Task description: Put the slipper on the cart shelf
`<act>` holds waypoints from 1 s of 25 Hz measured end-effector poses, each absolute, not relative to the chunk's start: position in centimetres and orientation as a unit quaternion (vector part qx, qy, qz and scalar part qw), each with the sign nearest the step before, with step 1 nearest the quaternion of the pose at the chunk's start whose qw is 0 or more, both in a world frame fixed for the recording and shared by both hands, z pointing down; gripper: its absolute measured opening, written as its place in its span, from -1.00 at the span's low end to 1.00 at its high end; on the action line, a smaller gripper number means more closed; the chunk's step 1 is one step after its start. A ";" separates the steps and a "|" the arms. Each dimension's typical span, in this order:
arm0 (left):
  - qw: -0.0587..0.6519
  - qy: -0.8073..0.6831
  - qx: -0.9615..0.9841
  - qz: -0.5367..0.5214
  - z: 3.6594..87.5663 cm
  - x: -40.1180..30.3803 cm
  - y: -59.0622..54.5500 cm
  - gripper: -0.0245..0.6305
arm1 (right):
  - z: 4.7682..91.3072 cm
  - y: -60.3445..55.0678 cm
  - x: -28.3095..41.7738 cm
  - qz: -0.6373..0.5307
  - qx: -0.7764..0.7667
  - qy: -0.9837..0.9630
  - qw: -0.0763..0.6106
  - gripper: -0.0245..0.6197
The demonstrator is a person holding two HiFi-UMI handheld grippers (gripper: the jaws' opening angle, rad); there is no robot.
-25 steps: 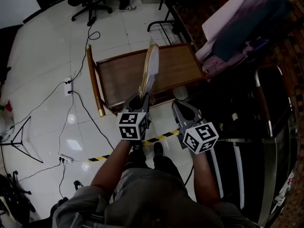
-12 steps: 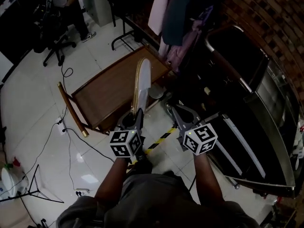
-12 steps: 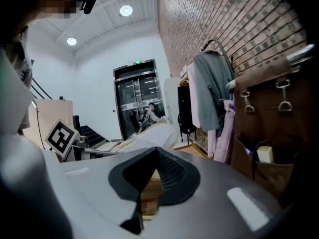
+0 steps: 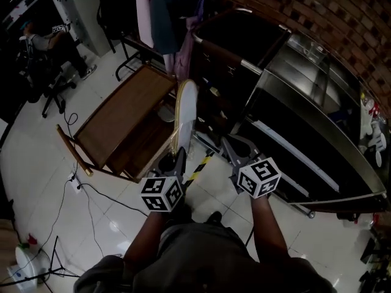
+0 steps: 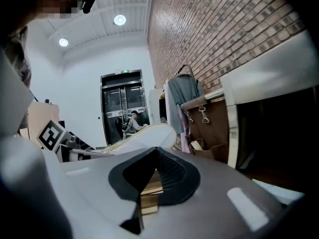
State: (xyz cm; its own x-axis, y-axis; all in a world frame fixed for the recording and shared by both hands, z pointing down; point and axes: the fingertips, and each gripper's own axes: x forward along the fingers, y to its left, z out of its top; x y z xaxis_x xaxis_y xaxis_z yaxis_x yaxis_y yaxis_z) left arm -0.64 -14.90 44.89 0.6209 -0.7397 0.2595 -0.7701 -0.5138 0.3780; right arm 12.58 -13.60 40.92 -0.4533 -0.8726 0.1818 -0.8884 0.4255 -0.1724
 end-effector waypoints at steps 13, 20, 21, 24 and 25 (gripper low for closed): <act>0.240 -0.300 0.920 0.076 45.9 13.7 -2.0 -0.70 | 40.1 -0.9 24.4 0.112 0.611 -0.783 0.006 -0.93; 0.234 -0.233 0.938 0.110 46.5 21.1 0.2 -0.70 | 39.6 4.7 31.0 0.112 0.676 -0.728 -0.014 -0.93; 0.233 -0.220 0.940 0.114 46.6 22.4 0.4 -0.70 | 39.7 5.5 32.0 0.113 0.687 -0.718 -0.016 -0.93; 0.228 -0.186 0.948 0.121 47.0 26.6 0.7 -0.70 | 40.4 7.4 35.0 0.118 0.715 -0.689 -0.016 -0.93; 0.227 -0.177 0.950 0.123 47.1 28.1 0.6 -0.70 | 40.6 8.0 36.1 0.120 0.724 -0.679 -0.015 -0.93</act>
State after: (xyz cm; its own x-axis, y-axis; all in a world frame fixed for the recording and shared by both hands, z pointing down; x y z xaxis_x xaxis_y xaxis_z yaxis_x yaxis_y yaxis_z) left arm 28.11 0.57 47.11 0.9072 -0.2809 0.3131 -0.3920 -0.8346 0.3870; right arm 36.09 7.97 40.58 0.0488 -0.9869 0.1540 -0.9799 -0.0771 -0.1841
